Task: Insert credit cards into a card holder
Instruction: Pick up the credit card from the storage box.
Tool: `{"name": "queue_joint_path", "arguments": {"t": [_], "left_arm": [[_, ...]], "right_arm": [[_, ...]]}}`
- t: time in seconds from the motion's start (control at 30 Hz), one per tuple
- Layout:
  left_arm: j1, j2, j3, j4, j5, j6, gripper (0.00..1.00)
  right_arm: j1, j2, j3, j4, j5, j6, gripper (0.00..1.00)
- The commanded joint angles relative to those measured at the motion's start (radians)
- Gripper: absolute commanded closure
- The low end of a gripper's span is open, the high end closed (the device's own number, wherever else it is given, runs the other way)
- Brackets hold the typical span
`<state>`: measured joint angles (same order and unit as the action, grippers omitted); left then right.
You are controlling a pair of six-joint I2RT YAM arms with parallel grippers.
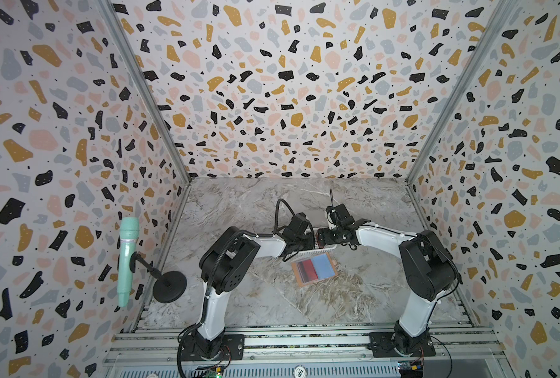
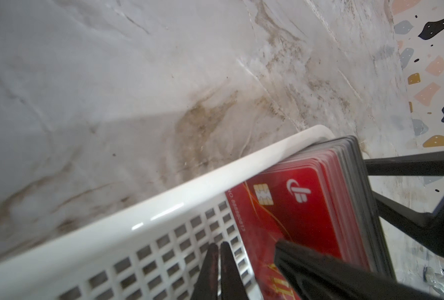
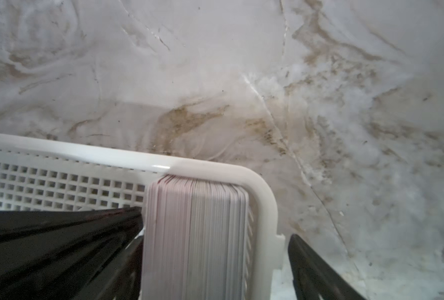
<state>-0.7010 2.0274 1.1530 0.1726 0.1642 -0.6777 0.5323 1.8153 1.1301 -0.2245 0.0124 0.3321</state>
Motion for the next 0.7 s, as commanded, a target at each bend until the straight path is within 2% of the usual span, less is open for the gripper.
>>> {"name": "queue_joint_path", "arguments": {"t": [0.0, 0.53, 0.67], "left_arm": [[0.008, 0.021, 0.008, -0.015, 0.007, -0.011, 0.92], [0.014, 0.021, -0.024, 0.030, 0.026, -0.034, 0.94], [0.014, 0.016, -0.025, 0.041, 0.036, -0.033, 0.91]], "right_arm": [[0.006, -0.005, 0.035, -0.029, 0.038, -0.009, 0.16], [0.005, -0.075, 0.020, -0.029, 0.081, -0.027, 0.23], [0.006, -0.082, 0.023, -0.035, 0.081, -0.027, 0.24]]}}
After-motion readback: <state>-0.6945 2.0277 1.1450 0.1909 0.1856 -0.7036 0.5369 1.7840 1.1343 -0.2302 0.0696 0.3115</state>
